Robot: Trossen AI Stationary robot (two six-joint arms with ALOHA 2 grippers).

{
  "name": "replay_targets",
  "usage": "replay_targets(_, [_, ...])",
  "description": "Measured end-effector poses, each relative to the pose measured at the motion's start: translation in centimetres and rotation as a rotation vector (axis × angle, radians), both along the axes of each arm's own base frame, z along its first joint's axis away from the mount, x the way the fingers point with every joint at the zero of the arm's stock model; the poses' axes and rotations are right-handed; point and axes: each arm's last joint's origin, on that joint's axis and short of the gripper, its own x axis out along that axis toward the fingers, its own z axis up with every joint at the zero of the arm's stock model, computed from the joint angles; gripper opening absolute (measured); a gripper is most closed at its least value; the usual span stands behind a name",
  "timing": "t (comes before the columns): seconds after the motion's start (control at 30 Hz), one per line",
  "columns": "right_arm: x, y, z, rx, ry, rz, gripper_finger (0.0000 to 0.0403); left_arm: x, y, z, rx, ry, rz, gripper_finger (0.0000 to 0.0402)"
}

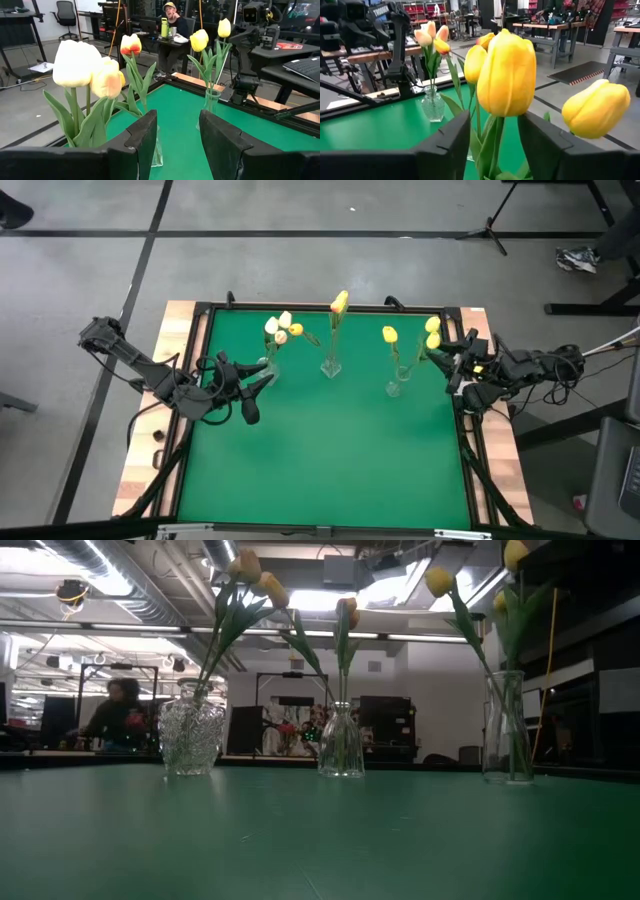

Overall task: Sort flowers into vase by color
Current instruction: Put the yellow flower into the right transparent vase

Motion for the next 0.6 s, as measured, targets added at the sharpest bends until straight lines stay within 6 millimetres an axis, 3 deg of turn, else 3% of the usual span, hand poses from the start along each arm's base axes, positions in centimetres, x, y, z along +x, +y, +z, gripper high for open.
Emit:
replay_targets(0.23, [-0.2, 0.0, 0.4, -0.030, 0.008, 0.025, 0.0189, 0.1, -0.1, 0.5, -0.011, -0.041, -0.004, 0.0145])
replay_targets(0.47, [-0.6, 0.1, 1.4, -0.015, -0.013, 0.121, 0.0192, 0.3, -0.2, 1.2, 0.028, -0.051, -0.058, 0.0145])
replay_targets(0.6, [-0.6, 0.2, 1.0, 0.016, 0.031, 0.188, 0.0192, 0.3, -0.2, 1.2, 0.036, -0.045, -0.059, 0.0145])
